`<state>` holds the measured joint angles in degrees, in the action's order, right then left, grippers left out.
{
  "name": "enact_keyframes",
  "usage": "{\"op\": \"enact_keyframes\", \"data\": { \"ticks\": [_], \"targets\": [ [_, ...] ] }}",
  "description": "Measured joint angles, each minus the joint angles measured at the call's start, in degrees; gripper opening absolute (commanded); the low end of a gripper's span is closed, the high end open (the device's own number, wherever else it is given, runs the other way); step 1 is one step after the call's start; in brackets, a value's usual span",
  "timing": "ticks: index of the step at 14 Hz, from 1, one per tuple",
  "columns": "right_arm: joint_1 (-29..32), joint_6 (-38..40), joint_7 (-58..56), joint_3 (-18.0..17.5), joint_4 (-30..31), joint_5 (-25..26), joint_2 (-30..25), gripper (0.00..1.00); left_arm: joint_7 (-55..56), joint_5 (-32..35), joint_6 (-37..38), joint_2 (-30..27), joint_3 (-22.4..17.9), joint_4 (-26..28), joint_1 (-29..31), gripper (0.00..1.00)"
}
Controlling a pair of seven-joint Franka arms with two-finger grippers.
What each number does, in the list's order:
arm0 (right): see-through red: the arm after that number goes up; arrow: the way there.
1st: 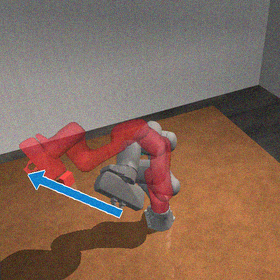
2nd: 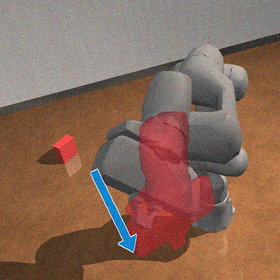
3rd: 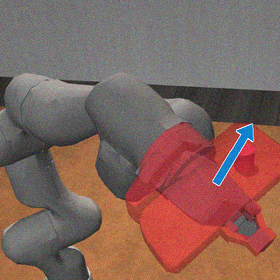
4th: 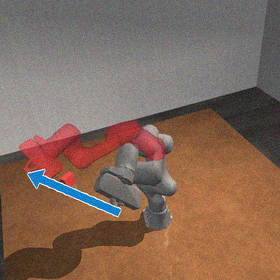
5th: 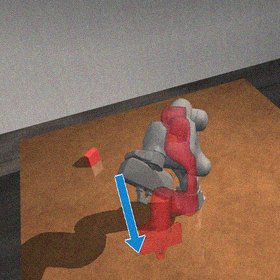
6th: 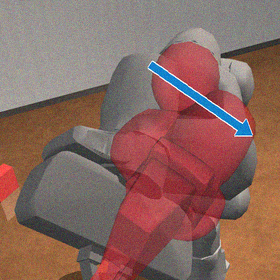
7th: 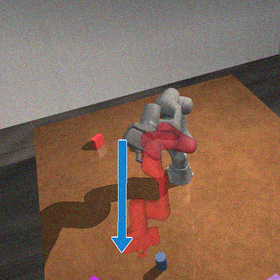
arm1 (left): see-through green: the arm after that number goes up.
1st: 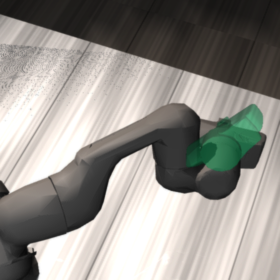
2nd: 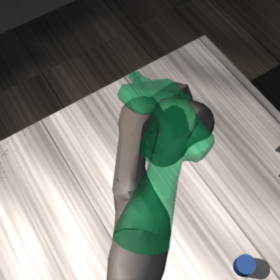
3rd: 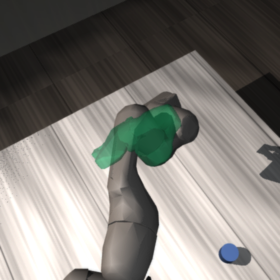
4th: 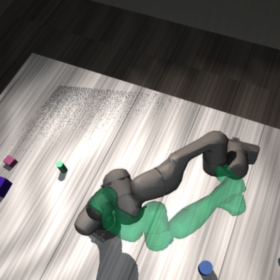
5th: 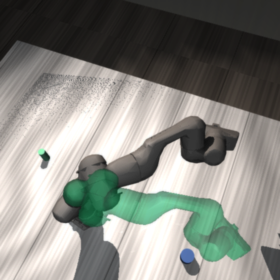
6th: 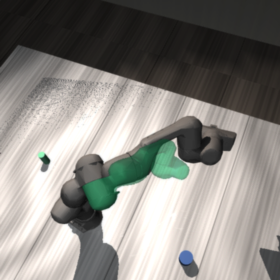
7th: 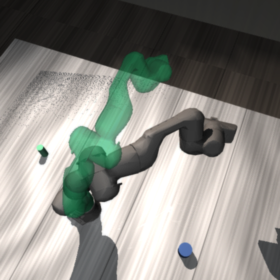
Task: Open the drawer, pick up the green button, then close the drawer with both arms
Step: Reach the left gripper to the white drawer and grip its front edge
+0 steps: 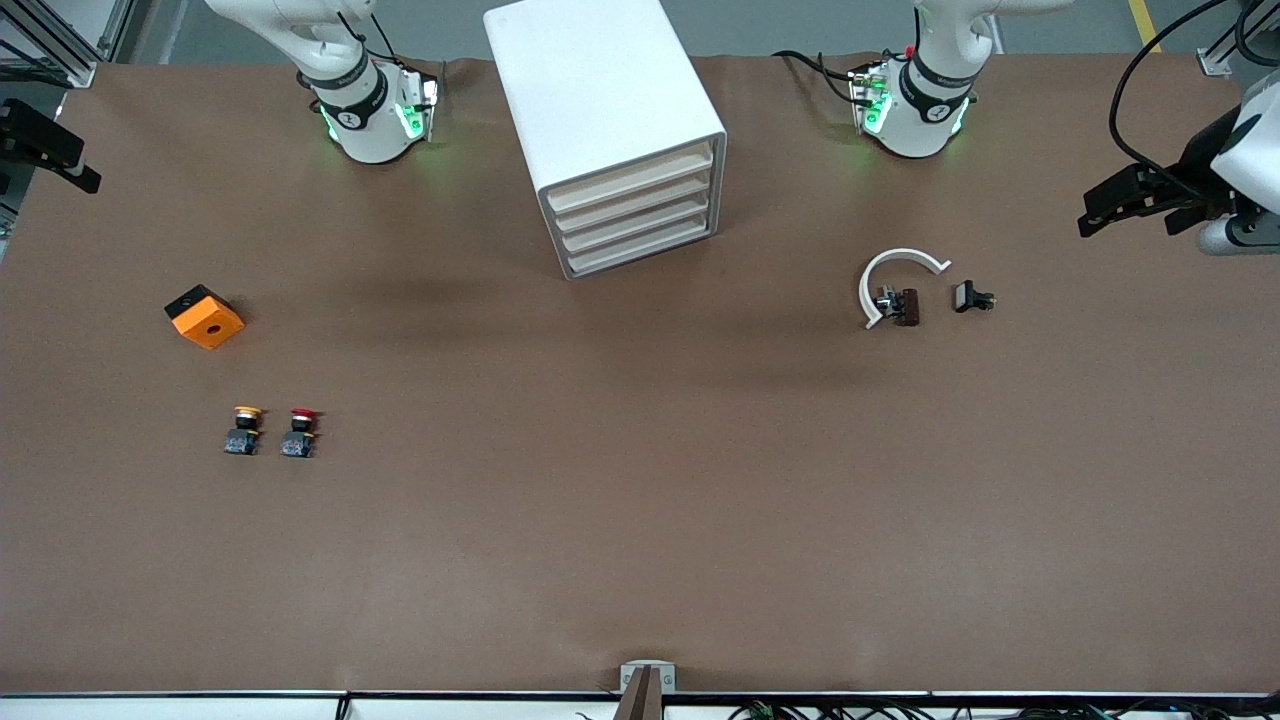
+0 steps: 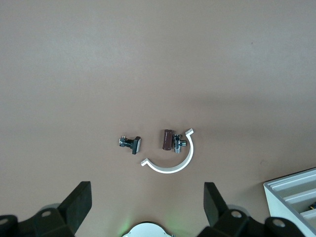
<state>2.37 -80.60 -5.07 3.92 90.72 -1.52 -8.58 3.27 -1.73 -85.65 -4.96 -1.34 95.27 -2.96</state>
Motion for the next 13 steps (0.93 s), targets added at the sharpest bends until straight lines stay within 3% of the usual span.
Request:
{"op": "enact_keyframes", "data": {
  "ticks": [13],
  "targets": [
    [0.0,0.0,0.0,0.0,0.0,0.0,0.0,1.0,1.5,0.1,1.2,3.1,0.8,-0.5,-0.1,1.0]
  ]
}}
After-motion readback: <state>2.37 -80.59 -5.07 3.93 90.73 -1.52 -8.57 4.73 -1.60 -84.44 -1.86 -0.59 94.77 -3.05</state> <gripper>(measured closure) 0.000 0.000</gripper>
